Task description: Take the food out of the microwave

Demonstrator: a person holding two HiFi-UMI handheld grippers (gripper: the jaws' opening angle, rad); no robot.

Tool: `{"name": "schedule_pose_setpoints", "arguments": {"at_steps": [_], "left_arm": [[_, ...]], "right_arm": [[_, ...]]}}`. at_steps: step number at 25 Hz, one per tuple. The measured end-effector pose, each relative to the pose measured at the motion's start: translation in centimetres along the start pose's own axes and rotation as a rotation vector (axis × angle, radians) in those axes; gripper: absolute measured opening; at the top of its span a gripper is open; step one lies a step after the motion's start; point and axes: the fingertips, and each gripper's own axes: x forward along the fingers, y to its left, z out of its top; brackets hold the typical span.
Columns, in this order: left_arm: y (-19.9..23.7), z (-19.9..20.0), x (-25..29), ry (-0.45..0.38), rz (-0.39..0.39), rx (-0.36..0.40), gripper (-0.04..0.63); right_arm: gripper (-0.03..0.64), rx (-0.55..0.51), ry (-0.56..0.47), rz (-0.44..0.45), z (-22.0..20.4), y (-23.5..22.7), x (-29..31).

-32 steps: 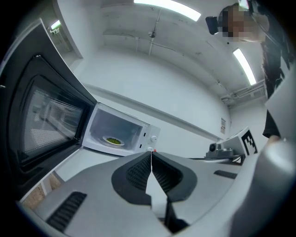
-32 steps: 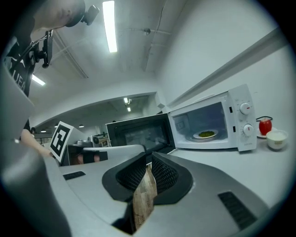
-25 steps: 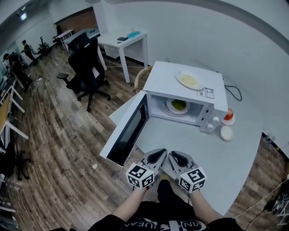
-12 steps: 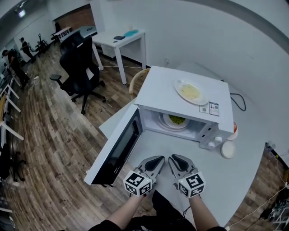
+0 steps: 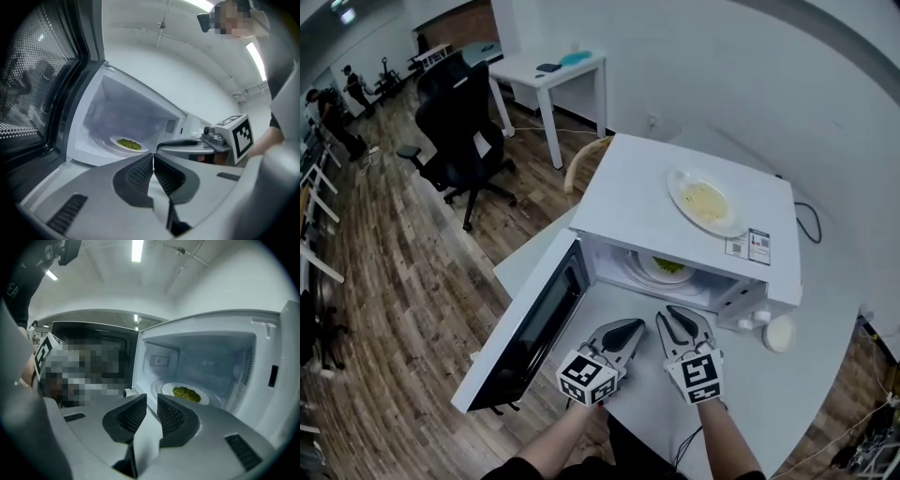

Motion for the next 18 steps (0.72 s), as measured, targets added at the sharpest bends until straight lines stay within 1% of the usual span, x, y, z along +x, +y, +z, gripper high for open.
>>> {"name": "schedule_pose_setpoints", "arguments": {"at_steps": [3, 6, 10, 14, 18], "left_arm": [[0.6, 0.1, 1.2, 0.007, -0.002, 0.017, 0.009], [1.3, 0.4, 2.1, 0.003, 0.003, 0.022, 0.009], [2.5, 0.5, 2.7, -0.001, 0.018, 0.026, 0.009], [3.3, 0.3, 2.9, 0.003, 0.034, 0.021, 0.009], [3.7, -0.1, 3.1, 0.010, 0.040, 0.015, 0.009]], "right_arm": [[0.055, 0.008, 0.005, -0.005, -0.4, -0.7, 1.0], [0.075, 0.013, 0.012, -0.003, -0.7, -1.0, 1.9], [0.078, -0.012, 0.018, -0.013, -0.6, -1.7, 2.9], [0.078, -0.102, 0.059, -0.029, -0.5, -2.9, 3.9], [0.078, -0.206, 0.121, -0.027, -1.3, -3.4, 5.0]]}}
